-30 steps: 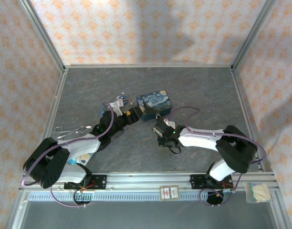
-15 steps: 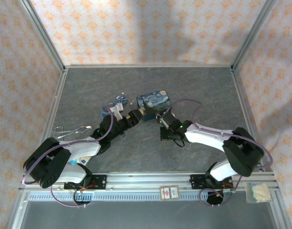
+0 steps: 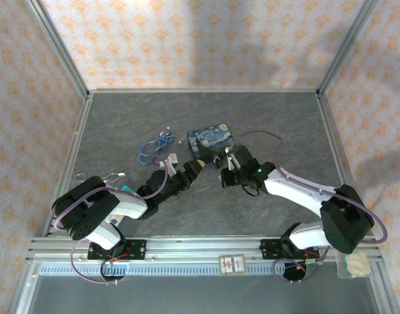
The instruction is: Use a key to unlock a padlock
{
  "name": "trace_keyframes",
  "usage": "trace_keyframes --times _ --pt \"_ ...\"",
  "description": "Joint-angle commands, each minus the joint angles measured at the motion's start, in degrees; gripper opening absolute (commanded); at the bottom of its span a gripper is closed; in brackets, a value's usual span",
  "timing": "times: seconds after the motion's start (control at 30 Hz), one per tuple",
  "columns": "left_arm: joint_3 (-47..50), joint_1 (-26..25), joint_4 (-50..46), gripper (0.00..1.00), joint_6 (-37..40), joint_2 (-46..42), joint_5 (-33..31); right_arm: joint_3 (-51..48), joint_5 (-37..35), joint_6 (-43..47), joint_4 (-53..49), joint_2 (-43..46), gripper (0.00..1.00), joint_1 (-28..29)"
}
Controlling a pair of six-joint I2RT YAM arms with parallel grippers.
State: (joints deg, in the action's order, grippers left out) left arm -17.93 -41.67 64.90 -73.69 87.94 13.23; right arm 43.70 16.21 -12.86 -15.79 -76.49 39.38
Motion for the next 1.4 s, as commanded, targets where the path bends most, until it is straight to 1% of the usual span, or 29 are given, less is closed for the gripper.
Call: trace_keyframes --times 0.0,0.1,0.2,0.37,0.43,0.47,0.5,0.6,0.63,0.73,0.83,0.93,1.07,1.17,1.23,1.37 --pt "-1.0 -0.6 5.1 0.85 -1.1 0.3 -1.4 -0.9 1.1 -1.2 1.5 1.1 0.00 -0.4" --pt "-1.0 -0.6 2.7 0.85 0.8 -1.3 -3.1 -3.1 2.2 -4.3 1.7 -1.5 0.00 -0.3" --pt "-2.2 -0.6 -2.1 0.86 3.3 -2.9 -3.7 -4.7 1.2 -7.1 1.5 -3.5 0.00 -0.3" --pt "-3.1 -0.6 -5.6 0.86 5.5 -4.4 -4.8 -5.7 -3.5 -9.2 0.6 -4.6 0.01 -0.3" --pt "-3.5 -0.6 -6.1 0.86 5.9 -4.4 -4.9 -5.0 -4.3 -8.9 0.2 -4.5 0.11 -0.2" --pt "-3.7 -0.6 -6.3 0.87 6.2 -4.4 -4.8 -4.8 -4.6 -8.6 0.0 -4.3 0.20 -0.2" --pt "-3.9 -0.6 -6.7 0.87 6.3 -4.4 -4.8 -4.5 -5.0 -8.4 -0.1 -4.3 0.26 -0.2" --pt "-4.3 -0.5 -6.9 0.87 6.5 -4.2 -4.8 -3.8 -5.5 -7.3 -0.1 -4.2 0.40 0.1" --pt "-4.3 -0.5 -6.8 0.87 6.5 -4.1 -4.8 -3.4 -5.5 -6.8 -0.1 -4.5 0.43 0.3" --pt "-4.4 -0.5 -6.8 0.87 6.3 -3.9 -4.8 -2.1 -7.0 -5.6 -1.0 -6.4 0.48 1.6" --pt "-4.6 -0.3 -7.0 0.87 6.4 -3.9 -4.9 -0.8 -8.2 -5.2 -1.6 -8.7 0.50 3.2" --pt "-4.7 0.0 -7.3 0.87 6.4 -4.1 -4.8 -0.1 -9.4 -5.7 -2.7 -10.2 0.49 4.2" --pt "-4.8 0.3 -7.7 0.87 6.7 -4.3 -4.8 -0.8 -9.0 -6.0 -4.3 -9.2 0.48 5.2" --pt "-5.2 0.7 -7.9 0.87 6.8 -4.1 -4.3 -1.3 -8.1 -5.8 -5.8 -8.2 0.54 5.8" --pt "-5.7 0.7 -8.1 0.87 7.1 -3.8 -4.2 -1.4 -7.5 -5.8 -5.7 -8.4 0.56 6.5" --pt "-6.6 1.1 -8.2 0.87 7.3 -3.2 -3.3 -0.6 -9.6 -4.8 -5.8 -10.5 0.53 6.9"
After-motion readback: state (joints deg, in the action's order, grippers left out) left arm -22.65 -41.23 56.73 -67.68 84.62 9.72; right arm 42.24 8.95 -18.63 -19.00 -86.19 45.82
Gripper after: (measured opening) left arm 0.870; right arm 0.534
